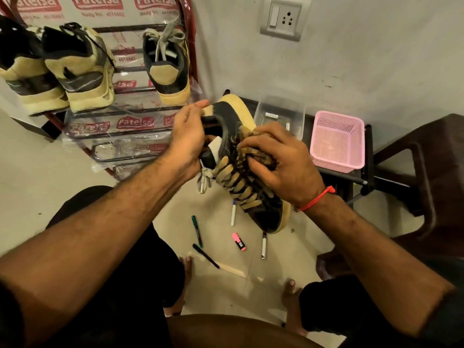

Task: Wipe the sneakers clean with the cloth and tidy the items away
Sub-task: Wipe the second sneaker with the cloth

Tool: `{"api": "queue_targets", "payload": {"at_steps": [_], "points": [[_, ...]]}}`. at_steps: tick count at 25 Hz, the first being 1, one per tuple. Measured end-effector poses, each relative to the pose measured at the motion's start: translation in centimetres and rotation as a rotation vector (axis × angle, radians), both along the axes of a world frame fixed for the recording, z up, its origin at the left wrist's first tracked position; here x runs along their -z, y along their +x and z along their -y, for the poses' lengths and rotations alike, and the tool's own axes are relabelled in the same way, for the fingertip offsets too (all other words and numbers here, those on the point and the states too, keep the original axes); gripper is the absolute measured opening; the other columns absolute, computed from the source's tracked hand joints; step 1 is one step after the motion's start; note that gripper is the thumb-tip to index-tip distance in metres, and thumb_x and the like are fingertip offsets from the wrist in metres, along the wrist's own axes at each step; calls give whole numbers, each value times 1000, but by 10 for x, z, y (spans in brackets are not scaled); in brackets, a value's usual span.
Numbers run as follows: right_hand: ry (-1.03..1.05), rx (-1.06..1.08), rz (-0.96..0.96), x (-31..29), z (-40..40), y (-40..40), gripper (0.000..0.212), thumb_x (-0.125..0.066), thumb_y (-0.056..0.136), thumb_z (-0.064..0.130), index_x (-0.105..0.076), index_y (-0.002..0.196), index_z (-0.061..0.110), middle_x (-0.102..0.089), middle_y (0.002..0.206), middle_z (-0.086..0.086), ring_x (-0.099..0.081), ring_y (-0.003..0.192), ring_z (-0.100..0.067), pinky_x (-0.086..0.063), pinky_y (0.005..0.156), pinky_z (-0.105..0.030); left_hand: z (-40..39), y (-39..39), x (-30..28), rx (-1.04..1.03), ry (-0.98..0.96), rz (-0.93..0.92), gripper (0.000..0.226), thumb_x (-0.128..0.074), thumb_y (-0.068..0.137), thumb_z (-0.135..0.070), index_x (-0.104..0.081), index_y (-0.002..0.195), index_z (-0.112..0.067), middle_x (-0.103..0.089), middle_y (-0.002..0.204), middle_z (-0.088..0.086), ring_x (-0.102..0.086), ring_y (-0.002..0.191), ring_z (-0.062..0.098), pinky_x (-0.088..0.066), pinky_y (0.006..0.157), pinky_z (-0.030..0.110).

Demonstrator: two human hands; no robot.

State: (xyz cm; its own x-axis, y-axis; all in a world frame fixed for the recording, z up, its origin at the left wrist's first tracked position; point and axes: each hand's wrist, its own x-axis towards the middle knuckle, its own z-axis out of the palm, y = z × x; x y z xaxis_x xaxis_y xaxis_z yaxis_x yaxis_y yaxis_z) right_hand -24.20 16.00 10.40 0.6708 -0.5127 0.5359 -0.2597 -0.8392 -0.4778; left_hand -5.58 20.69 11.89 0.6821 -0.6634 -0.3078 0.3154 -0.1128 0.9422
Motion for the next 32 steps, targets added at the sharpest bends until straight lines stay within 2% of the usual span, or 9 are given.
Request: {"api": "queue_targets", "payload": {"at_steps": [3,6,9,12,15,21,25,29,32], "points": [[-20,-32,-268,5,1,-7,41,-53,89,44,-72,108,13,-63,104,-5,-60,95,-21,-55,80,-35,3,18,0,-105,7,-160,25,-49,104,-27,-61,125,-18,-74,107,15,-69,72,21,-60,71,39],[12,46,-772,9,9,-19,44,-53,87,51,-73,110,19,-61,98,2,-59,85,-16,-48,64,-25,1,35,-1,-158,32,-79,27,-48,105,-32,-57,127,-20,-74,104,12,-63,53,10,-51,50,26],[177,148,-476,-1,19,-31,29,-64,85,41,-77,96,17,-64,85,2,-57,74,-13,-37,58,-17,-4,49,-4,-185,21,-86,28,-45,106,-31,-61,129,-26,-73,109,5,-70,68,9,-53,51,25],[374,158,-53,-13,21,-30,22,-65,84,30,-78,93,14,-72,87,-2,-65,81,-17,-50,70,-20,-10,56,-8,-131,28,-81,26,-45,105,-32,-64,122,-31,-75,110,5,-69,88,15,-57,67,33],[676,86,71,-15,12,-17,24,-62,84,29,-75,100,16,-73,94,-3,-69,90,-17,-58,79,-33,-17,45,-11,-40,19,-6,23,-52,102,-40,-65,115,-27,-77,111,6,-63,92,20,-49,82,40],[1291,48,270,-10,5,-11,37,-68,78,41,-73,101,11,-70,109,-16,-63,111,-37,-53,95,-53,-33,38,-19,21,-43,50,40,-70,94,-39,-61,129,-20,-78,103,0,-69,82,16,-56,75,34],[990,-19,86,-16,-1,-13,25,-81,80,30,-70,97,15,-71,102,-7,-68,101,-26,-56,91,-47,-40,39,-22,-54,-30,37,29,-64,98,-37,-61,124,-25,-77,102,-2,-67,77,14,-54,69,30],[282,35,-250,-10,-8,-11,42,-73,85,20,-58,125,18,-60,119,0,-51,104,-7,-35,88,-2,-38,50,-7,-189,17,-183,30,-60,100,-34,-63,126,-20,-77,103,4,-70,76,17,-60,78,39],[76,66,-267,-1,-17,-5,34,-72,85,18,-65,118,12,-61,118,-6,-54,109,-19,-45,96,-23,-33,51,5,-187,63,-254,35,-59,100,-34,-65,129,-16,-74,94,2,-68,74,17,-59,72,34]]}}
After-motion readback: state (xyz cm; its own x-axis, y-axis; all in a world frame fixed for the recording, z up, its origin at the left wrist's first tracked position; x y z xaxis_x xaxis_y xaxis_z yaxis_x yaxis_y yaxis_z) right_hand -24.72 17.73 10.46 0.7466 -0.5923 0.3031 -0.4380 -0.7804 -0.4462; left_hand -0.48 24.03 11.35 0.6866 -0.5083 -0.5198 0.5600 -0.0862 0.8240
